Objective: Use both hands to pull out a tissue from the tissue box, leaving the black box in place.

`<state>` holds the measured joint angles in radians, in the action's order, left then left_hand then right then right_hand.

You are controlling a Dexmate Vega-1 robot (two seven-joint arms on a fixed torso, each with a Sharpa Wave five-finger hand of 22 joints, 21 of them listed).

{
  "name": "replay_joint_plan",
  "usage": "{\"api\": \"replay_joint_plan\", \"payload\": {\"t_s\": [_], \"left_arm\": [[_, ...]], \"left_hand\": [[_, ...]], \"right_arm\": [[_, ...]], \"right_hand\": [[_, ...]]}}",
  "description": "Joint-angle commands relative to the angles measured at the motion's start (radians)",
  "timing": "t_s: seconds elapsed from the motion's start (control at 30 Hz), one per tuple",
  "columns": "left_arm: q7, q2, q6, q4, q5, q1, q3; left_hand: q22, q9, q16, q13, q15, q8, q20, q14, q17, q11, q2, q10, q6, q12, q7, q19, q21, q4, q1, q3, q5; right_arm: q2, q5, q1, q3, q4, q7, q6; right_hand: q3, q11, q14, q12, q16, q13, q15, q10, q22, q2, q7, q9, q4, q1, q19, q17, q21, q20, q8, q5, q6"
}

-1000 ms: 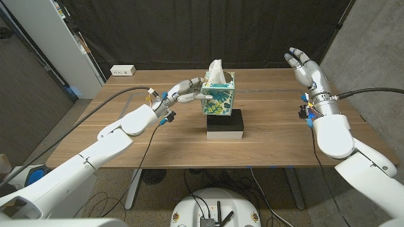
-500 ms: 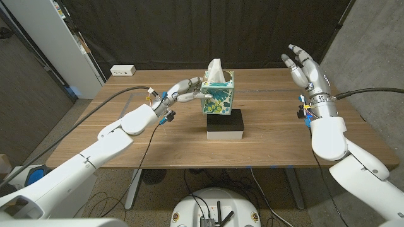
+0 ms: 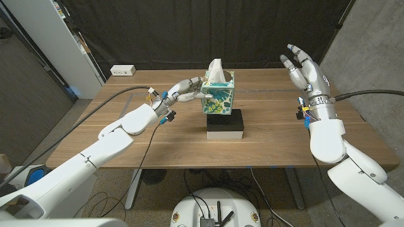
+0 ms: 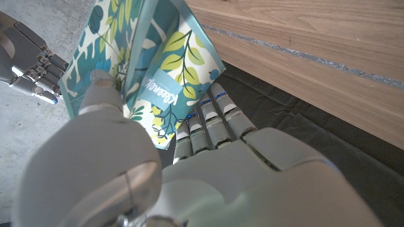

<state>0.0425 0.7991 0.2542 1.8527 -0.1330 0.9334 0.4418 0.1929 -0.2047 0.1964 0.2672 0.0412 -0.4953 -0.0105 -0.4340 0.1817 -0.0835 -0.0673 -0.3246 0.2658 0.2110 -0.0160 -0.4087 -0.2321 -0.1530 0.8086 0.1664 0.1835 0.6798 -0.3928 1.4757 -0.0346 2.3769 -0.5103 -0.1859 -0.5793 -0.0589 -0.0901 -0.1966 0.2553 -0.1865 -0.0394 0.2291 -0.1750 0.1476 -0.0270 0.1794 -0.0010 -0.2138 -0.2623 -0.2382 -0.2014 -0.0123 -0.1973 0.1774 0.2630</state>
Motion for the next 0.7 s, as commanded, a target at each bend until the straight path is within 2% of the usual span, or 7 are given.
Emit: {"api": "replay_joint_plan", "payload": {"t_s": [0.03, 0.27, 0.7], "left_arm": [[-0.004, -0.001, -0.002, 0.006, 0.002, 0.006, 0.001], [-0.006, 0.0, 0.001, 0.007, 0.001, 0.01, -0.001], [-0.019, 0.005, 0.006, 0.017, 0.002, 0.029, -0.01]], "left_hand": [[0.004, -0.002, -0.004, 0.005, 0.107, 0.002, 0.006, 0.006, 0.003, 0.006, -0.001, 0.003, 0.003, -0.003, -0.008, 0.007, 0.004, 0.001, -0.008, 0.004, -0.004], [0.004, -0.002, -0.004, 0.006, 0.108, 0.003, 0.006, 0.007, 0.003, 0.004, -0.001, 0.002, 0.003, -0.003, -0.008, 0.007, 0.004, 0.001, -0.011, 0.005, -0.004], [0.004, -0.002, -0.004, 0.006, 0.107, 0.003, 0.005, 0.007, 0.003, 0.005, -0.002, 0.002, 0.003, -0.003, -0.008, 0.008, 0.004, 0.001, -0.012, 0.009, -0.004]], "right_arm": [[-0.014, -0.043, 0.003, -0.006, 0.007, 0.01, 0.039], [-0.004, -0.063, -0.016, -0.023, 0.013, 0.038, 0.058], [0.016, -0.084, -0.074, -0.065, 0.016, 0.097, 0.081]], "right_hand": [[-0.002, -0.001, -0.003, -0.005, 0.004, -0.003, -0.051, 0.006, -0.002, 0.04, -0.004, 0.004, 0.006, -0.003, 0.013, -0.004, 0.004, -0.005, -0.006, -0.001, 0.01], [0.001, 0.006, -0.002, -0.004, 0.003, -0.003, -0.04, 0.008, -0.002, 0.025, 0.015, 0.004, -0.007, -0.008, 0.004, -0.002, 0.0, -0.02, -0.004, 0.0, 0.011], [0.007, 0.008, -0.001, -0.003, 0.002, -0.004, -0.038, 0.007, -0.002, 0.014, 0.017, 0.004, -0.017, -0.009, 0.002, 0.0, -0.001, -0.026, -0.002, 0.0, 0.011]]}}
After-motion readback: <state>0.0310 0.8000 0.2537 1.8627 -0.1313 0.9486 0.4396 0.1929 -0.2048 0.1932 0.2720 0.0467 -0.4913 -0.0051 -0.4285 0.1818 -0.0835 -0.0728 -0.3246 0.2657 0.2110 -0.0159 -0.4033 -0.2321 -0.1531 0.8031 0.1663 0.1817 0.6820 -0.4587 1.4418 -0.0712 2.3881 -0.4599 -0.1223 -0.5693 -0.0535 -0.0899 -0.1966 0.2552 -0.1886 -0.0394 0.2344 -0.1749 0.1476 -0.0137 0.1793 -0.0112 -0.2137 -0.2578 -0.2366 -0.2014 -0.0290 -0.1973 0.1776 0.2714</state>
